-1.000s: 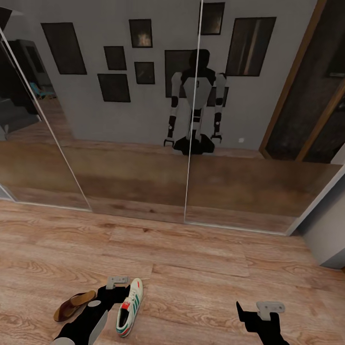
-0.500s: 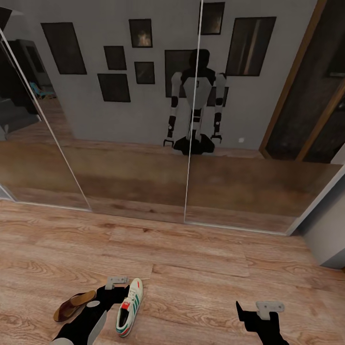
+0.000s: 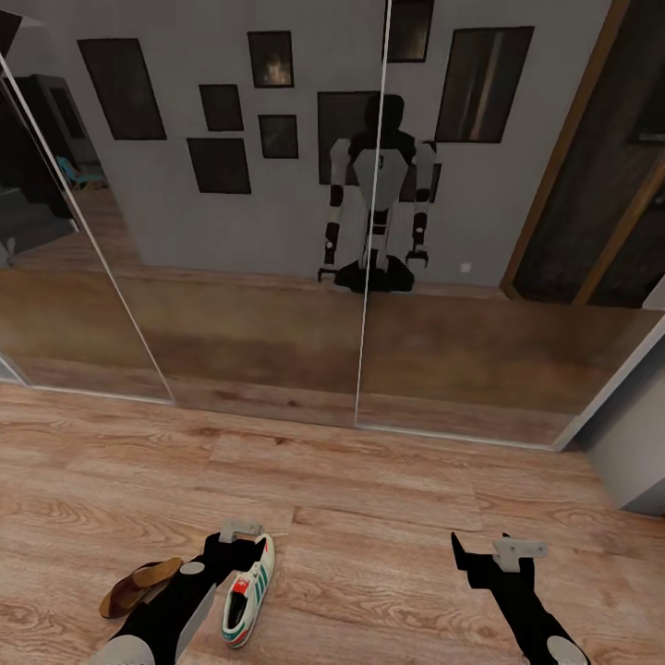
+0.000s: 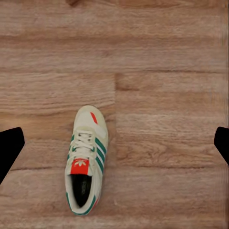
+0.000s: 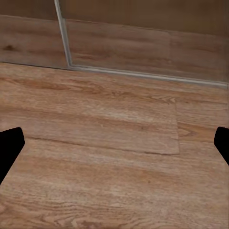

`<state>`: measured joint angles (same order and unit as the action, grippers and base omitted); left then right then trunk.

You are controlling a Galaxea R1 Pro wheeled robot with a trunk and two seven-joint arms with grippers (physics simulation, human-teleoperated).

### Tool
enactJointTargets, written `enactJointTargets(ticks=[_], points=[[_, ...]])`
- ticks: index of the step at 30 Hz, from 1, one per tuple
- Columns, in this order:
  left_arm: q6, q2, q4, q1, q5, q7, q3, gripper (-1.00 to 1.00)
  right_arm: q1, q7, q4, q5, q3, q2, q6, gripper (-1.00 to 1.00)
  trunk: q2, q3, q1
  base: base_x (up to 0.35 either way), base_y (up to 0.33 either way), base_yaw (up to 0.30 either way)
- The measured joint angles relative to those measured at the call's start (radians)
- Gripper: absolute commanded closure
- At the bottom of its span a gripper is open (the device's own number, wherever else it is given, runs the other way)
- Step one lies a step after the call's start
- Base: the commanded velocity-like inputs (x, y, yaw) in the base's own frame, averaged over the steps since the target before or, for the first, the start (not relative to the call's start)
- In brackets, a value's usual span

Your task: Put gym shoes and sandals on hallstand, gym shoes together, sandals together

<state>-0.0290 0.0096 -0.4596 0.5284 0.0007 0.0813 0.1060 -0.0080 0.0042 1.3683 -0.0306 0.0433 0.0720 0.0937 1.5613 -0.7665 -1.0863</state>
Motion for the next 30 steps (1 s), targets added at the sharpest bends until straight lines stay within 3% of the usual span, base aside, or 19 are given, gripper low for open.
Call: enactJointTargets(ticks=[11, 30], points=[[-0.098, 0.006, -0.063, 0.005, 0.0, 0.042, 0.037, -1.0, 0.0, 0.0, 0.037, 0.0, 0.001, -0.001, 0.147, -1.0, 0.077, -0.034, -0.042, 0.0, 0.0, 0.0], [-0.118, 0.011, -0.071, 0.0, -0.002, 0.045, 0.039, -1.0, 0.0, -0.001, 0.037, 0.0, 0.007, 0.0, 0.174, -1.0, 0.21, -0.098, -0.115, 0.0, 0.0, 0.0]])
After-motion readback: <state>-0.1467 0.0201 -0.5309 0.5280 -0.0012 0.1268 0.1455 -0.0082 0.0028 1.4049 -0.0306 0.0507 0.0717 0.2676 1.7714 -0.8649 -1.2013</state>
